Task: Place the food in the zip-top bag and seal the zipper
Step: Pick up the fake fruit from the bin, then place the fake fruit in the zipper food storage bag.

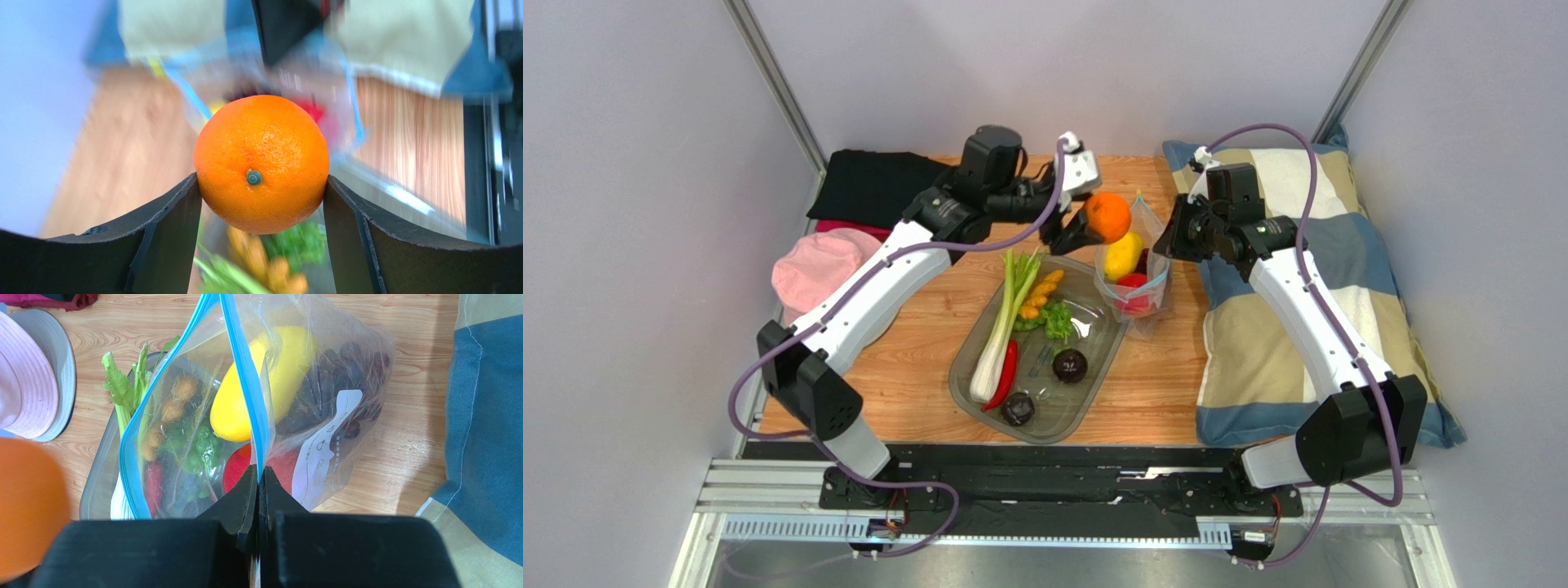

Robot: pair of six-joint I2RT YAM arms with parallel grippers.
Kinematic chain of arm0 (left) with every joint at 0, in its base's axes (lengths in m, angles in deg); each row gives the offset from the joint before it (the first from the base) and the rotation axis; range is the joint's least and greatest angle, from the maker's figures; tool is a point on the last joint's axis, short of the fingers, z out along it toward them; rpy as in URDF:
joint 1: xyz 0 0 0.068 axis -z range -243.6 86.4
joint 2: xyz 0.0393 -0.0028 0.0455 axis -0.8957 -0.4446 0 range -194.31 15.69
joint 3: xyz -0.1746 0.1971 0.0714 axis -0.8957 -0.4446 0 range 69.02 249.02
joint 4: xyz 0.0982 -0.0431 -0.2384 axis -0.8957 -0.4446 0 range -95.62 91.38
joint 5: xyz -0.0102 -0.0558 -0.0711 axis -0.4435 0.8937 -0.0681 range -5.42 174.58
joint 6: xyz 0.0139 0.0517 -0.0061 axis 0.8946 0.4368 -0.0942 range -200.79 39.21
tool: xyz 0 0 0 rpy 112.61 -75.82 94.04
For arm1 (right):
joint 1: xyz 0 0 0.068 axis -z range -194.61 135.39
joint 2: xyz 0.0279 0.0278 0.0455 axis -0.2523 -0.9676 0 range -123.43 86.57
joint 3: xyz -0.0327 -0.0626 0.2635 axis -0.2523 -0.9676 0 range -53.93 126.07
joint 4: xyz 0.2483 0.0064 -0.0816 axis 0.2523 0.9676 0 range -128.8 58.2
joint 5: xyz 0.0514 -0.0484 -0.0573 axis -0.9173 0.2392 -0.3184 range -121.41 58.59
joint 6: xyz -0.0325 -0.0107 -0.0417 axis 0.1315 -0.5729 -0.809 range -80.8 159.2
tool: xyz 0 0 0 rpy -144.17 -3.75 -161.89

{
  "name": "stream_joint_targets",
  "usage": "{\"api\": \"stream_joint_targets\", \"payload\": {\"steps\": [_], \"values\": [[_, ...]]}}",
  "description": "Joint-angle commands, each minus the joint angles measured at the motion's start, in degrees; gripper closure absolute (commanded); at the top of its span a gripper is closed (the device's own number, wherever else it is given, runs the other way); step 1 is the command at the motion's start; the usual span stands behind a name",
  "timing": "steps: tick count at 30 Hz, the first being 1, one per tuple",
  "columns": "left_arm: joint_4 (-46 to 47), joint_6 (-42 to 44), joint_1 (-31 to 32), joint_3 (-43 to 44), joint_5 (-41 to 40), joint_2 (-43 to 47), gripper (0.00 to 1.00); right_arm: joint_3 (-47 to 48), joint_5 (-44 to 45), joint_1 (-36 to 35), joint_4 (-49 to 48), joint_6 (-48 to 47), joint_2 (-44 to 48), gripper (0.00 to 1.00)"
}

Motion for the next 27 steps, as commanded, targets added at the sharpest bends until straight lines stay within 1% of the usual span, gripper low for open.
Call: {"api": "stream_joint_targets", "payload": {"steps": [1,2,4,6,9,10,12,14,15,16,17,18,19,20,21,22,23,24,25,27], "values": [[4.11,-11.05,2.84,10.4,-3.81,-8.5,0.43,2.48,-0.77,0.16,-1.82,0.4,-0.11,1.0],[3.33,-11.16,3.36,11.99,-4.53,-12.17,0.43,2.49,-0.69,0.16,-1.73,0.49,-0.11,1.0],[3.06,-11.16,3.72,14.37,-5.93,-16.23,0.43,2.66,-0.16,0.24,-1.46,0.31,-0.11,1.0],[3.14,-10.37,4.07,13.94,-6.55,-17.48,0.41,2.92,0.19,0.16,-1.29,0.14,0.07,1.0],[2.27,-9.84,4.33,13.5,-7.08,-18.28,0.22,2.84,0.81,0.16,-0.94,-0.3,0.33,1.0],[1.74,-10.19,4.25,13.84,-7.26,-18.02,0.11,2.66,0.89,0.24,-0.76,-0.22,0.42,1.0],[-0.45,-10.71,4.16,14.9,-8.31,-16.97,0.01,2.49,1.07,0.16,-0.67,-0.22,0.59,1.0],[-1.69,-11.07,3.37,14.29,-8.14,-13.55,0.01,2.31,1.42,0.24,-0.5,-0.48,0.95,1.0],[-1.08,-12.2,2.76,11.24,-5.44,-11.88,0.01,2.14,1.51,0.24,-0.41,-0.74,1.12,1.0],[0.49,-12.39,1.1,8.6,-3.24,-7.6,0.01,1.96,1.6,0.24,-0.32,-0.74,1.3,1.0],[0.77,-11.78,0.56,5.88,-1.3,-5.38,0.01,1.7,1.6,0.24,-0.41,-0.74,1.38,1.0],[0.51,-8.2,0.47,-0.24,0.11,-3.01,0.01,1.52,1.51,0.33,-0.32,-0.92,1.56,1.0],[0.34,-6.08,0.47,-3.78,0.91,1.45,0.01,1.52,1.42,0.25,-0.49,-0.75,1.56,1.0],[0.33,-3.8,0.47,-7.73,1.7,3.93,0.01,1.43,1.42,0.24,-0.5,-0.83,1.65,1.0],[0.59,0.92,0.47,-15.78,2.75,6.22,0.01,1.34,1.42,0.24,-0.58,-0.92,1.65,1.0],[1.29,3.23,0.47,-19.69,3.19,10.25,0.01,1.43,1.42,0.24,-0.58,-1.01,1.65,1.0],[1.47,5.26,0.47,-26.43,3.72,11.85,0.01,1.43,1.25,0.33,-0.67,-1.01,1.48,1.0],[1.74,8.67,0.55,-29.19,4.51,13.09,0.01,1.43,1.16,0.33,-0.67,-1.18,1.47,1.0],[2.35,10.1,0.64,-31.22,4.6,14.06,0.01,1.43,1.16,0.25,-0.76,-1.18,1.47,1.0],[2.09,13.97,1.69,-34.22,4.17,12.59,0.01,1.61,0.63,0.24,-0.76,-1.01,0.86,1.0]]}}
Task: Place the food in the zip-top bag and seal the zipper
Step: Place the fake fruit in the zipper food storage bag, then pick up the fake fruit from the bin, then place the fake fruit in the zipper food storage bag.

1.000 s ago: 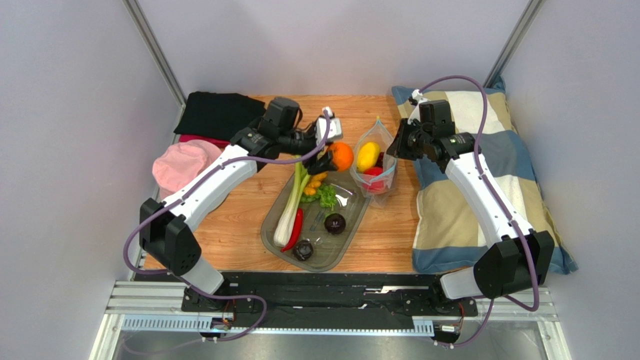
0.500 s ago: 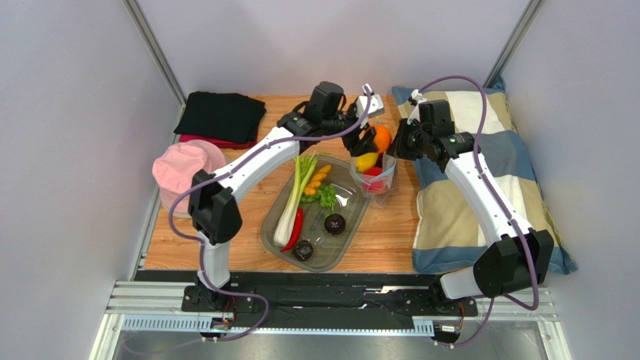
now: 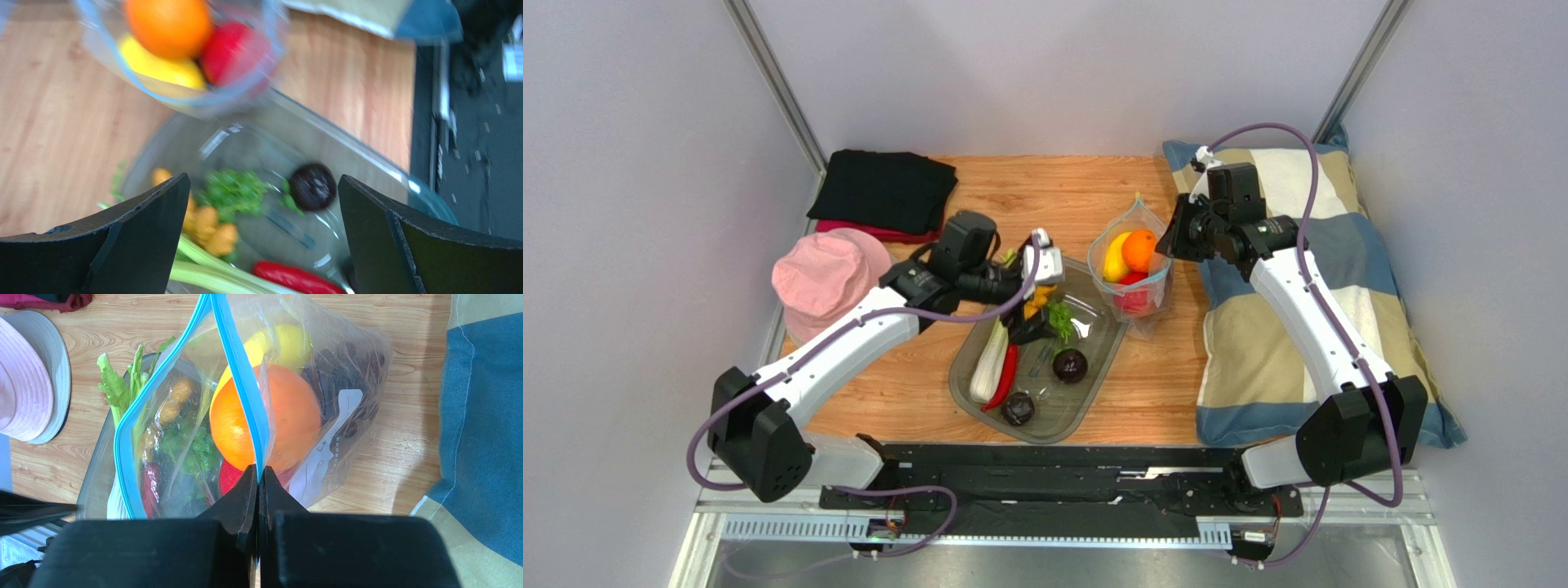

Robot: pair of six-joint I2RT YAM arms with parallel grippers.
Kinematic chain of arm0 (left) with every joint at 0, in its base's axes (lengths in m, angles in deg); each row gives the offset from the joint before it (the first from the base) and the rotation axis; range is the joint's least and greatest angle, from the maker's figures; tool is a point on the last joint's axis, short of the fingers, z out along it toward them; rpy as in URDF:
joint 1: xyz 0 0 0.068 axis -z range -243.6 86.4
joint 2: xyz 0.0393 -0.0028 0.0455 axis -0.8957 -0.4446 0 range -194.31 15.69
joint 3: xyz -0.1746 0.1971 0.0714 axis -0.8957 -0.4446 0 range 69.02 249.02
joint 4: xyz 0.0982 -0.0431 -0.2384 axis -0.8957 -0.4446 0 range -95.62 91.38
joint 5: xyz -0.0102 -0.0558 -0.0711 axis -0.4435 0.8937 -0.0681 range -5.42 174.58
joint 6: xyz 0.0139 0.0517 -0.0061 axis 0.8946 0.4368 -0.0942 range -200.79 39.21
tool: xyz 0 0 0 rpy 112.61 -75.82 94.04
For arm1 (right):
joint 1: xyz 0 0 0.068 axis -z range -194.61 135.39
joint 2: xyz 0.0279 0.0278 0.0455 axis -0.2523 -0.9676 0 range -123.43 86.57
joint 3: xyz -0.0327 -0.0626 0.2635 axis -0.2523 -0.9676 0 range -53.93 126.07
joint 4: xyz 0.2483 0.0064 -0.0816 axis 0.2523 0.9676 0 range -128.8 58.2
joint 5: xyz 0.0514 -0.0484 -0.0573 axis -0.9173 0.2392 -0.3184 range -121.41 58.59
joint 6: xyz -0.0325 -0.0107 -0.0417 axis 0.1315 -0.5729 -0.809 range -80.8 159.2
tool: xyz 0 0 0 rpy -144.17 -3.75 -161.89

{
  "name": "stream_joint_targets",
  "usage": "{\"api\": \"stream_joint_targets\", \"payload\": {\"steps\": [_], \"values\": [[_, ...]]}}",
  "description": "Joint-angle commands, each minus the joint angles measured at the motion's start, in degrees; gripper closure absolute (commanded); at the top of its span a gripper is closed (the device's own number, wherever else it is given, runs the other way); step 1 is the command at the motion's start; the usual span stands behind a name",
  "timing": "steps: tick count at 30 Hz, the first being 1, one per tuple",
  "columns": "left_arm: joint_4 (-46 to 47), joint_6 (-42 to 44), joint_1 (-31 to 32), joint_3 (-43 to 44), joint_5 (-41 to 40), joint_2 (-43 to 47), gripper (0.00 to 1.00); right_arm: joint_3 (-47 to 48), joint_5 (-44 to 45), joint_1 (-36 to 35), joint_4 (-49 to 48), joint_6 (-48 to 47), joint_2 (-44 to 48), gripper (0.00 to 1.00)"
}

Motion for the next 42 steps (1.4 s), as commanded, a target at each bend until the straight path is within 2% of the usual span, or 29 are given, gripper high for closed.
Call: {"api": "stream_joint_targets", "payload": {"steps": [1,8,14,17,18,20,21,24,26,29,34,37,38,42], "values": [[0.61,12.47,1.87,-6.38,2.33,-3.95,0.01,1.48,-0.46,0.13,-1.13,-0.64,0.79,1.0],[0.34,20.64,8.28,-4.45,-4.95,-13.61,0.01,1.74,-1.25,0.14,-1.04,-0.46,0.26,1.0],[2.36,22.41,12.6,-3.66,-10.85,-21.09,0.04,1.48,-0.73,0.13,-0.87,-0.72,0.62,1.0],[1.92,22.23,12.77,-3.31,-10.94,-22.24,0.17,1.48,-0.64,0.22,-0.6,-0.9,0.97,1.0],[1.84,22.23,12.69,-3.31,-10.95,-20.93,0.28,1.48,-0.55,0.14,-0.52,-1.07,1.06,1.0],[0.61,21.54,12.34,-2.96,-10.68,-18.38,0.38,1.39,-0.64,0.22,-0.43,-1.16,1.23,1.0],[0.08,20.75,11.9,-2.61,-10.07,-14.63,0.46,1.21,-0.73,0.14,-0.43,-1.08,1.14,1.0],[-1.32,16.44,8.04,0.46,-3.85,-6.72,0.51,0.95,-0.99,0.13,-0.43,-1.34,1.14,1.0],[-1.59,11.89,6.02,4.92,0.19,-4.32,0.52,0.77,-1.08,0.13,-0.6,-1.43,1.14,1.0],[-0.45,6.09,4.69,12.21,1.36,-3.69,0.53,0.77,-1.25,0.13,-0.87,-1.34,0.97,1.0],[4.38,-2.1,4.78,21.72,0.22,-12.02,0.51,1.3,-1.43,0.13,-1.04,-1.25,0.62,1.0],[2.46,-4.75,4.78,29.37,-1.71,-19.5,0.51,1.48,-1.34,0.13,-1.13,-1.16,0.79,1.0],[2.28,-5.27,4.78,31.39,-1.72,-20.9,0.5,1.48,-1.17,0.13,-1.13,-1.25,0.88,1.0],[1.14,-5.72,4.78,32.64,-1.89,-26.26,0.36,1.13,-0.73,0.22,-1.04,-1.42,1.76,1.0]]}}
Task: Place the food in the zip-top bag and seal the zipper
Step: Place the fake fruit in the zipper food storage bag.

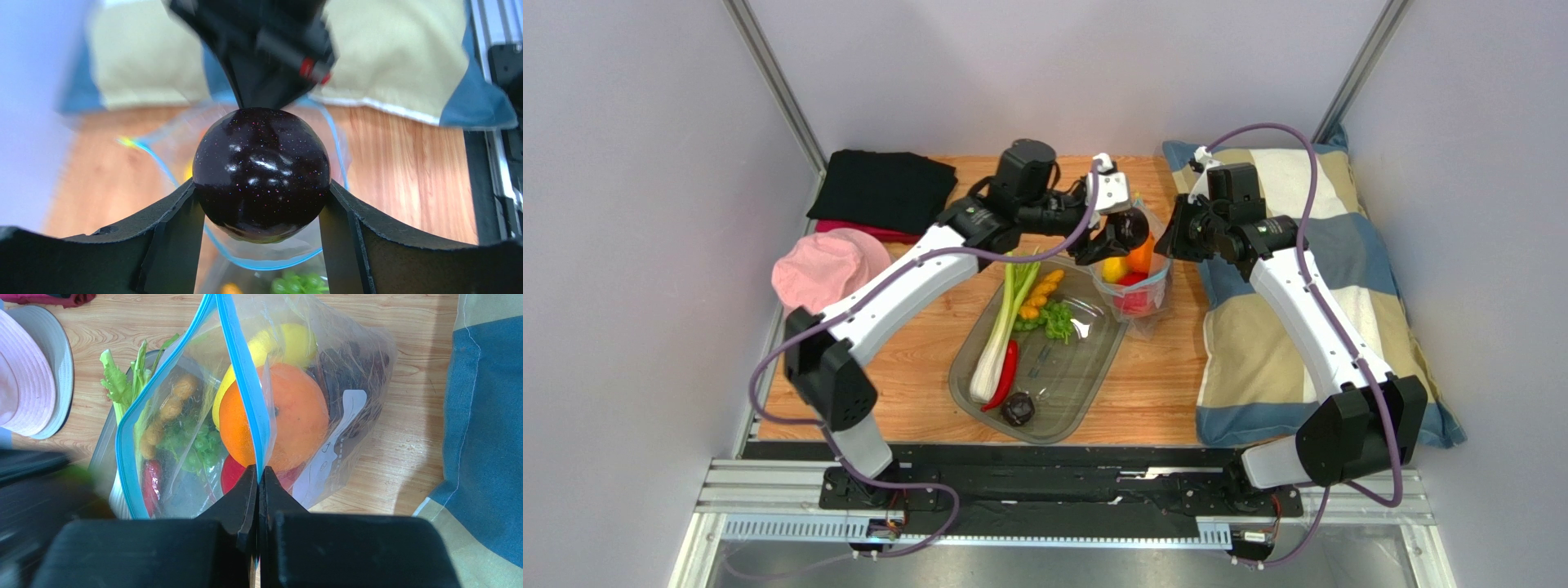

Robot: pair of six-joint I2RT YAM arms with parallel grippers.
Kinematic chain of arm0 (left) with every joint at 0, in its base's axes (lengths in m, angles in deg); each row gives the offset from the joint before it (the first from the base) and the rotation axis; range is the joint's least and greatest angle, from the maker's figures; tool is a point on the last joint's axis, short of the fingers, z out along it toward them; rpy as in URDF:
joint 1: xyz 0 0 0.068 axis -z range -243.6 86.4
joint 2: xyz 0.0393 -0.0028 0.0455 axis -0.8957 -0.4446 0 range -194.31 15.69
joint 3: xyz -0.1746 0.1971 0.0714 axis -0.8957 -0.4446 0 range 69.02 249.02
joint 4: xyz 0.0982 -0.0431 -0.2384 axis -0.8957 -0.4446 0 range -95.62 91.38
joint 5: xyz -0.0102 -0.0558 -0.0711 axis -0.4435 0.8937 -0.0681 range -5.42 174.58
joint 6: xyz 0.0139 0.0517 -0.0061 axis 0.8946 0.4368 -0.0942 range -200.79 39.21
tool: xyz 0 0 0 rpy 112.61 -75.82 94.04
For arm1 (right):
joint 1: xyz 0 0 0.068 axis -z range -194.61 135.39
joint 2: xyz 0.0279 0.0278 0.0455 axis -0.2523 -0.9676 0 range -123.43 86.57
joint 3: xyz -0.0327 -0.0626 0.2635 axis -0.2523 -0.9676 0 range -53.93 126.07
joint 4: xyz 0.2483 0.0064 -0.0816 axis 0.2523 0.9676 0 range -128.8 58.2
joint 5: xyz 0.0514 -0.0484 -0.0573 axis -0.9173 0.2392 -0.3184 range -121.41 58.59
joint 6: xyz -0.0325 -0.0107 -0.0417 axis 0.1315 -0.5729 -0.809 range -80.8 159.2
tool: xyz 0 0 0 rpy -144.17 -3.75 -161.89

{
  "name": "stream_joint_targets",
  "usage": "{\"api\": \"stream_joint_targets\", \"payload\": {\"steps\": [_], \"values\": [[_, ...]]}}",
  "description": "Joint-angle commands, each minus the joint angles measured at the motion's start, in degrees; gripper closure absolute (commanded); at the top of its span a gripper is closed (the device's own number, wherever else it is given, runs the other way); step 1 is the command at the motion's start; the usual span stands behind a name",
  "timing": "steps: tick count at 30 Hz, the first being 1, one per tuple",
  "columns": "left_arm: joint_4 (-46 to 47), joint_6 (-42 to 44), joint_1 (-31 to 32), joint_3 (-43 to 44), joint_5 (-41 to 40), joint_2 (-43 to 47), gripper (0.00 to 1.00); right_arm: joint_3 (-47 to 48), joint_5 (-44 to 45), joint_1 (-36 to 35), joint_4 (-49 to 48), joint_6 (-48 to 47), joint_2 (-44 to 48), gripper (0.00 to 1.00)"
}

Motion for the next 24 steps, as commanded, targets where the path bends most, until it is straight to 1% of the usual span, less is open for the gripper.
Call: {"api": "stream_joint_targets", "payload": {"steps": [1,4,5,7,8,11,12,14,15,17,18,19,20,21,22,24], "values": [[-3.96,-3.31,0.05,2.08,0.03,-5.05,0.34,1.04,0.32,0.14,-1.15,-1.03,2.11,1.0],[-5.9,-2.43,-0.03,3.05,0.29,-6.55,0.29,0.6,0.5,0.22,-1.15,-1.12,2.46,1.0],[-6.07,-2.26,-0.03,2.97,0.21,-6.56,0.22,0.51,0.5,0.14,-1.07,-1.12,2.64,1.0],[-7.21,-1.73,-0.03,3.14,0.21,-5.5,0.11,0.42,0.59,0.22,-1.15,-1.21,2.64,1.0],[-7.56,-2.16,-0.03,3.23,0.03,-4.72,0.01,0.33,0.59,0.14,-1.07,-1.12,2.64,1.0],[-9.76,-3.04,-0.12,2.88,0.03,-1.12,0.01,0.16,0.5,0.22,-1.42,-1.21,2.55,1.0],[-10.46,-3.4,-0.29,2.44,0.03,1.5,0.01,0.16,0.5,0.14,-1.59,-1.12,2.55,1.0],[-11.34,-4.63,-0.91,-0.45,0.9,4.5,0.01,0.07,0.5,0.22,-1.59,-1.12,2.46,1.0],[-12.3,-4.37,-1.43,-1.85,1.95,8.0,0.01,0.07,0.41,0.22,-1.68,-1.21,2.55,1.0],[-13.8,-0.78,-3.19,-7.82,4.67,11.79,0.01,0.16,0.32,0.13,-1.77,-1.47,2.64,1.0],[-16.24,1.59,-3.54,-10.37,4.69,15.47,0.01,0.16,0.32,0.13,-1.86,-1.39,2.73,1.0],[-18.01,7.79,-3.81,-15.35,4.25,17.07,0.01,0.07,0.41,0.22,-2.03,-1.39,2.81,1.0],[-20.29,11.51,-3.81,-17.67,3.55,18.65,0.01,-0.02,0.32,0.14,-2.12,-1.39,2.81,1.0],[-25.53,15.46,-3.81,-19.86,3.55,21.19,0.01,-0.1,0.24,0.13,-2.12,-1.47,2.99,1.0],[-28.2,22.89,-3.81,-24.24,3.63,22.44,0.01,-0.19,0.32,0.13,-2.21,-1.39,3.08,1.0],[-32.68,28.13,-3.81,-28.74,3.64,25.24,0.02,-0.46,0.15,0.22,-2.21,-1.47,3.34,1.0]]}}
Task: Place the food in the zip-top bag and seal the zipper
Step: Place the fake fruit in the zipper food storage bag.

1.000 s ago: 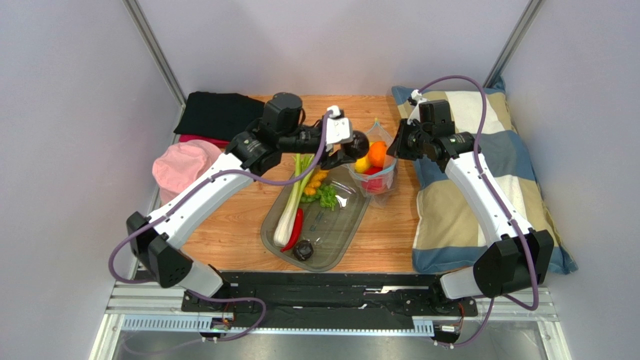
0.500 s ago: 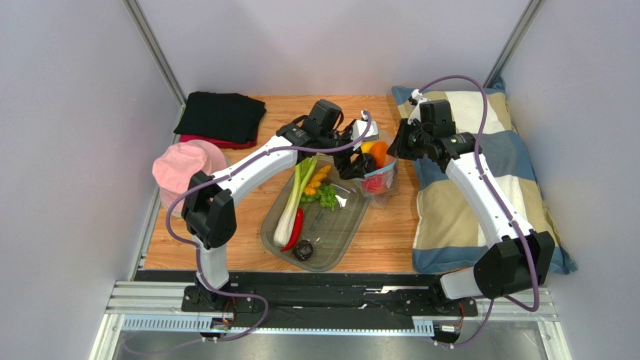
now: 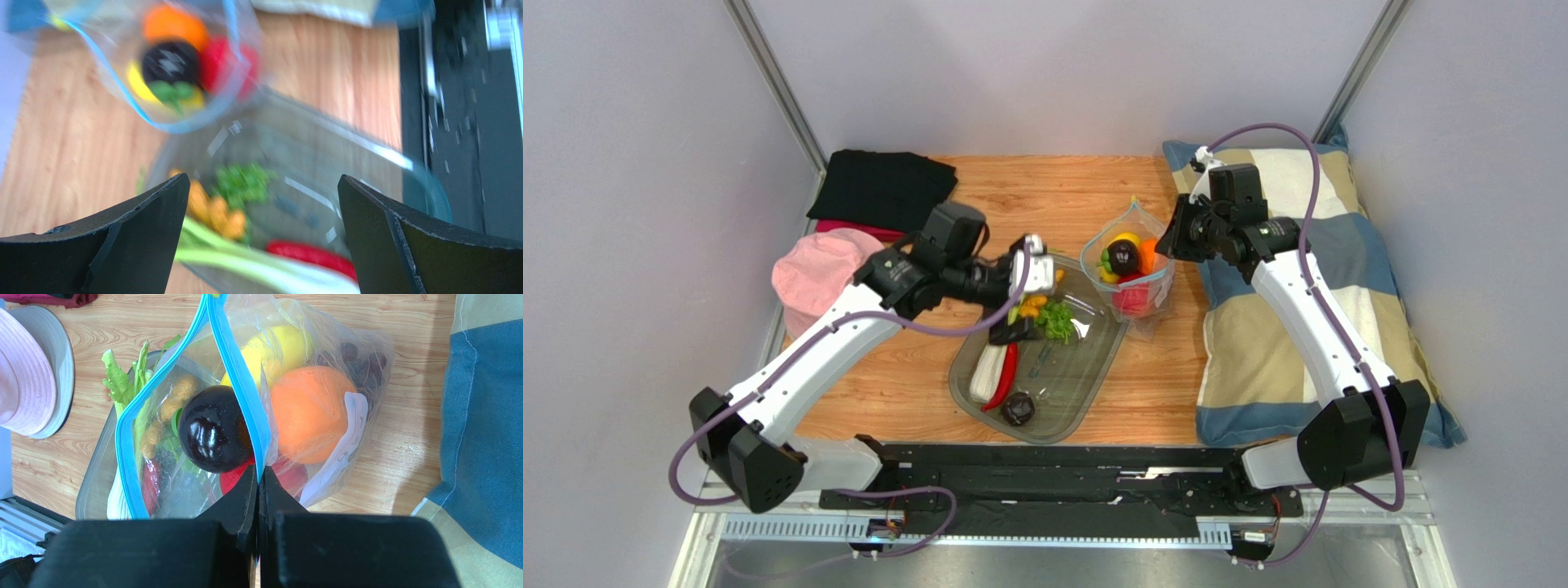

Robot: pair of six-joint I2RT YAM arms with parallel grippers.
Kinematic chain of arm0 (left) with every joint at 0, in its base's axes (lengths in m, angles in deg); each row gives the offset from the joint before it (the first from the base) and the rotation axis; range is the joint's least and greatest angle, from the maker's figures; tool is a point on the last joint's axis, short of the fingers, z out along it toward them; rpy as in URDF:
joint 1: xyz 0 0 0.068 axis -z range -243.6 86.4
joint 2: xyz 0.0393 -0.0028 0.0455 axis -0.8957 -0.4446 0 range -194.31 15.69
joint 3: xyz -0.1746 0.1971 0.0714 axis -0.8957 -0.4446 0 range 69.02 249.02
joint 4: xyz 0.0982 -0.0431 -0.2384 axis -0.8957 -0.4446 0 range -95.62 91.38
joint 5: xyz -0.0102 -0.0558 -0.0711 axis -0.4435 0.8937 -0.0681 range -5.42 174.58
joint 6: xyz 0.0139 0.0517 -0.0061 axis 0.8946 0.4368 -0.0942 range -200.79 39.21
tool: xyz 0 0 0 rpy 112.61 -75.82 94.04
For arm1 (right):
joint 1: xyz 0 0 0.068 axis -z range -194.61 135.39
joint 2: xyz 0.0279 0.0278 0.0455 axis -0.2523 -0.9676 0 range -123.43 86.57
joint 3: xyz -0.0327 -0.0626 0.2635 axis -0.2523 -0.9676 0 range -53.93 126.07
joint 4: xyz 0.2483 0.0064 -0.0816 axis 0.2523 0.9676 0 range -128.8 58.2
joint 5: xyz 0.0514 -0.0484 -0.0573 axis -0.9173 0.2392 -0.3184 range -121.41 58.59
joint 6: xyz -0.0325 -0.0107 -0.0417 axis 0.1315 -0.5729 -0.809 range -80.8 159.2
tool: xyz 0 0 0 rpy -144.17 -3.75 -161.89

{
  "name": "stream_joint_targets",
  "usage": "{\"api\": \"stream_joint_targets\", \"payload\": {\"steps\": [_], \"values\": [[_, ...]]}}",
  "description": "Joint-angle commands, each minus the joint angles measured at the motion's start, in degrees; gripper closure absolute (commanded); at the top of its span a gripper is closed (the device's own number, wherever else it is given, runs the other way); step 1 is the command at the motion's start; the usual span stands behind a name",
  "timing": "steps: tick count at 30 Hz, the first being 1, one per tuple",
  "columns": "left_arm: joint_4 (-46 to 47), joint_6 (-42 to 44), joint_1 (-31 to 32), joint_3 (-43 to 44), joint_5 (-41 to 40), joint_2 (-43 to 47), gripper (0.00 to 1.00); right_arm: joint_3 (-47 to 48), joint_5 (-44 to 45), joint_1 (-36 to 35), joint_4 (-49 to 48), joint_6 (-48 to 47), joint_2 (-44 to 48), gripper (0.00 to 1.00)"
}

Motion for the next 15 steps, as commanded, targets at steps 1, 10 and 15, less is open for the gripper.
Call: {"api": "stream_joint_targets", "payload": {"steps": [1,10,15], "values": [[-14.63,21.12,0.32,-12.79,1.49,3.23,0.03,-0.46,0.1,0.22,-2.05,-1.04,2.79,1.0],[-14.19,27.39,2.16,-19.77,-2.64,-3.34,0.12,-1.6,-0.07,0.13,-2.49,-0.24,3.5,1.0],[-9.72,26.34,3.74,-19.69,-2.82,-7.83,0.13,-1.95,0.37,0.22,-2.5,-0.51,3.94,1.0]]}}
